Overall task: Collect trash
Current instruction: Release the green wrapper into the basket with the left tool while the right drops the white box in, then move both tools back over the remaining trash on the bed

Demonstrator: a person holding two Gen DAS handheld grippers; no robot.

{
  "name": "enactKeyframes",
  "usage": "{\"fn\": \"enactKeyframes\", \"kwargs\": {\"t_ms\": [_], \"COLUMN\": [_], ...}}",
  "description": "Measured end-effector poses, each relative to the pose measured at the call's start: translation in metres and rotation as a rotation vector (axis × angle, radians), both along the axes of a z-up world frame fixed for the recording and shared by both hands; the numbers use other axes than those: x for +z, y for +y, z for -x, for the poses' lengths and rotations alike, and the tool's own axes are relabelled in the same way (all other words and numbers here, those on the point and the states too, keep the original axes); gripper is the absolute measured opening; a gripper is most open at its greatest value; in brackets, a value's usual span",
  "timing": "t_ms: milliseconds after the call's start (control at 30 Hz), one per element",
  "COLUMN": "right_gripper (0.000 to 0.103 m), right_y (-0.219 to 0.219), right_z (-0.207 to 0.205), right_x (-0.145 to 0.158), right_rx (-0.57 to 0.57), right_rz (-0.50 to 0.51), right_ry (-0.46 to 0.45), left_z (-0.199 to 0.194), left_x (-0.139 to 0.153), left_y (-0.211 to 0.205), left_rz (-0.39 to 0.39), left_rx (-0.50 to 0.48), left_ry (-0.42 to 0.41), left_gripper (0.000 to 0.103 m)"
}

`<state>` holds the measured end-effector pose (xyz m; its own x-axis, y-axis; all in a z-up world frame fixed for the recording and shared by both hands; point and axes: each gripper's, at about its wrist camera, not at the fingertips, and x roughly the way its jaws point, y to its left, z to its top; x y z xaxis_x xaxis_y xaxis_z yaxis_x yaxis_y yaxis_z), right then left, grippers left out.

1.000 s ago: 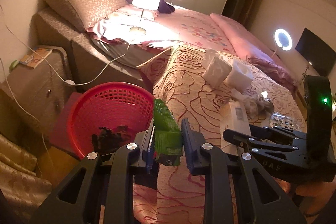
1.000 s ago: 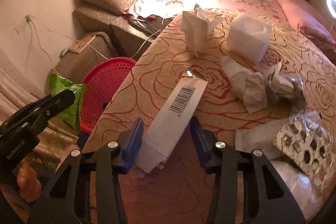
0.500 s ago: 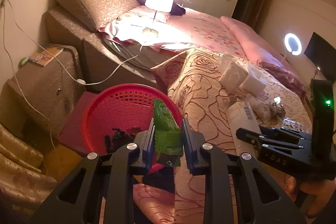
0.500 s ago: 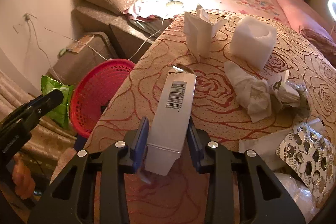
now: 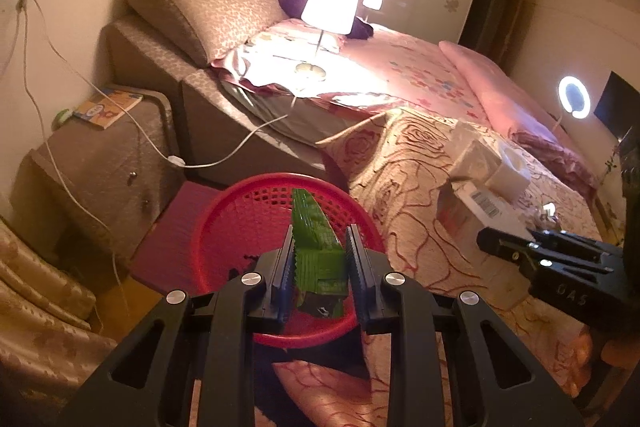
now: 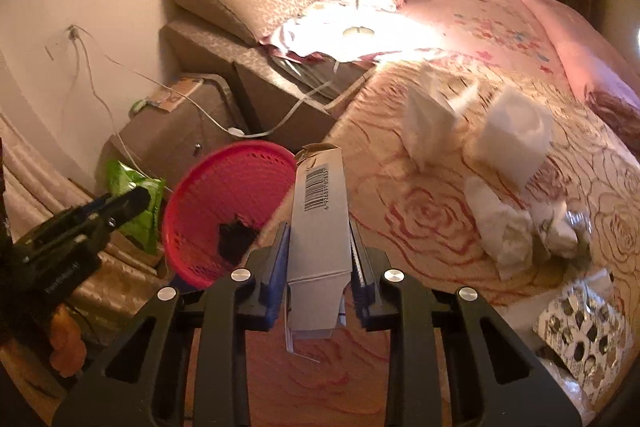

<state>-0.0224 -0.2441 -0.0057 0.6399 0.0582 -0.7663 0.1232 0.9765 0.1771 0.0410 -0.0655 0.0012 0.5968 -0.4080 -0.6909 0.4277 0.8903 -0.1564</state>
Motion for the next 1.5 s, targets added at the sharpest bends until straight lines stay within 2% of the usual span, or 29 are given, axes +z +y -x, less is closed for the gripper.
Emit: {"fn": "enactKeyframes", "kwargs": {"t_ms": [267, 433, 767, 833, 900, 1000, 1067, 1167, 1500], "right_gripper": [0.027, 0.027, 0.028, 0.029, 0.029, 0.030, 0.031, 0.042, 0.043], "right_y": [0.022, 0.028, 0.042, 0.041, 0.041, 0.040, 0.038, 0.032, 0.032], "right_z": [-0.028, -0.047, -0.079, -0.083, -0.084, -0.084, -0.083, -0.080, -0.071], "right_x": [0.018, 0.006, -0.021, -0.024, -0.028, -0.034, -0.037, -0.038, -0.026], "right_rx": [0.030, 0.031, 0.037, 0.032, 0.032, 0.025, 0.014, -0.003, 0.000], "right_rz": [-0.008, -0.041, -0.040, -0.048, -0.047, -0.052, -0.057, -0.076, -0.077], "right_ry": [-0.053, -0.021, 0.030, 0.036, 0.045, 0.059, 0.066, 0.058, 0.025], "left_z": [-0.015, -0.032, -0.061, -0.062, -0.063, -0.064, -0.065, -0.066, -0.062], "left_x": [0.003, -0.007, -0.033, -0.036, -0.037, -0.039, -0.040, -0.042, -0.032], "left_y": [0.006, 0.008, 0.006, 0.005, 0.004, 0.005, 0.005, 0.008, 0.019], "left_rz": [-0.023, -0.038, -0.065, -0.070, -0.074, -0.076, -0.083, -0.089, -0.098], "left_rx": [0.026, 0.048, 0.053, 0.049, 0.048, 0.055, 0.061, 0.074, 0.119], "left_ry": [-0.012, 0.016, 0.087, 0.094, 0.096, 0.090, 0.088, 0.092, 0.057], "left_gripper": [0.023, 0.023, 0.023, 0.026, 0.042, 0.059, 0.062, 0.065, 0.069]}}
